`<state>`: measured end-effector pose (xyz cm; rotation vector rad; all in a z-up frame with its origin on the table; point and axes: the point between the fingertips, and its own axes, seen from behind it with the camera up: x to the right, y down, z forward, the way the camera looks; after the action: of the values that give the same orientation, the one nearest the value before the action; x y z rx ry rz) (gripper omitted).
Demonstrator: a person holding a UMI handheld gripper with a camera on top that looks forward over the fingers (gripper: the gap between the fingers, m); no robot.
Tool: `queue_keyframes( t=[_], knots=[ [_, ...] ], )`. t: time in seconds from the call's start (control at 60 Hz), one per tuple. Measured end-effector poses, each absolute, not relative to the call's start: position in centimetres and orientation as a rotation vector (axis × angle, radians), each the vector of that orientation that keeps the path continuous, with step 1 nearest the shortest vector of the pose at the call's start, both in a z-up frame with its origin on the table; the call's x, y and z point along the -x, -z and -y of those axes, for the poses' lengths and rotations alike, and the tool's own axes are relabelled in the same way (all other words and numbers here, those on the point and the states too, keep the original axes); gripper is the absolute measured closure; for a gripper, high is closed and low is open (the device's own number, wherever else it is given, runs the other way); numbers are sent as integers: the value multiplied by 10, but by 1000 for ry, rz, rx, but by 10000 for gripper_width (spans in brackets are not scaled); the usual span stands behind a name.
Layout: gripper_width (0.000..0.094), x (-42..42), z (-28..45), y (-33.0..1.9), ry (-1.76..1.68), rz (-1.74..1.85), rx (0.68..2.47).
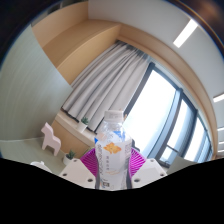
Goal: Pour water
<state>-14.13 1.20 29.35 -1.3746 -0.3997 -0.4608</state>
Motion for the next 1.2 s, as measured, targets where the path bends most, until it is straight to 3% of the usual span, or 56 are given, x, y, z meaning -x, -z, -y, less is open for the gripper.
queue_keyframes(
  t=[0.167, 0.417, 0.617, 0.8, 0.983, 1.117, 1.2],
  knots=[
    [584, 117, -19, -266, 180, 173, 1482],
    [582, 90, -33, -164, 14, 52, 1683],
    [577, 84, -34, -112, -48, 28, 1737],
    [560, 83, -29, -117, -18, 47, 1701],
    [410, 82, -27, -115, -10, 42, 1714],
    [101, 79, -9, -104, -18, 9, 1781],
    [79, 83, 12, -97, -55, -9, 1802]
  ],
)
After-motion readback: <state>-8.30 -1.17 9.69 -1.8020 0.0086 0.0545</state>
